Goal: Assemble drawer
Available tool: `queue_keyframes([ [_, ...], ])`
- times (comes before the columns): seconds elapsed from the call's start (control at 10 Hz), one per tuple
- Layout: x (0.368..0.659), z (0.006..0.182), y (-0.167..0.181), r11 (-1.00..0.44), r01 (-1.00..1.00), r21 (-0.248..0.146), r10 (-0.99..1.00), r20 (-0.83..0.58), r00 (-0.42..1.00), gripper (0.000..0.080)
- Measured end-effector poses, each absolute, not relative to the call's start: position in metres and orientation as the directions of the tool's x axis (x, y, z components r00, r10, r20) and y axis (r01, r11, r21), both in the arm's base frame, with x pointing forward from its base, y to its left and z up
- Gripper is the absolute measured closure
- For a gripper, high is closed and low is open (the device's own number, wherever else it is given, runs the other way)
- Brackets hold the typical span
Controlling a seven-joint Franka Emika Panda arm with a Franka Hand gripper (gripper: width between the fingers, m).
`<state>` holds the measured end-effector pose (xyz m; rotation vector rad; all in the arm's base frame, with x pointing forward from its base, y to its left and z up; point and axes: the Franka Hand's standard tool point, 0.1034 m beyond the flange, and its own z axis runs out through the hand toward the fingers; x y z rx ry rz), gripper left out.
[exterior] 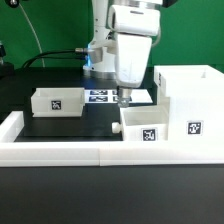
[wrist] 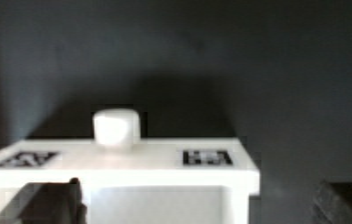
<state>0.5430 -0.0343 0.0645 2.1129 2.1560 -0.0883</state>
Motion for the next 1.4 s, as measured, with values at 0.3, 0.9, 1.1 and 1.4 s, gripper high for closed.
queue_keyframes([
  [0.3,0.536,0.048,-0.070,0.073,0.997,0.010,0.990,-0.118,-0.071,0.0150],
  [0.9,0.513,0.015,-0.078,0.059,0.996,-0.059,0.997,0.046,-0.057,0.0150],
  [1.1,0.512,0.009,-0.053,0.061,0.996,-0.071,0.997,0.060,-0.057,0.0150],
  [1.4,0.518,0.012,-0.028,0.027,0.997,-0.075,0.997,0.069,-0.022,0.0150],
])
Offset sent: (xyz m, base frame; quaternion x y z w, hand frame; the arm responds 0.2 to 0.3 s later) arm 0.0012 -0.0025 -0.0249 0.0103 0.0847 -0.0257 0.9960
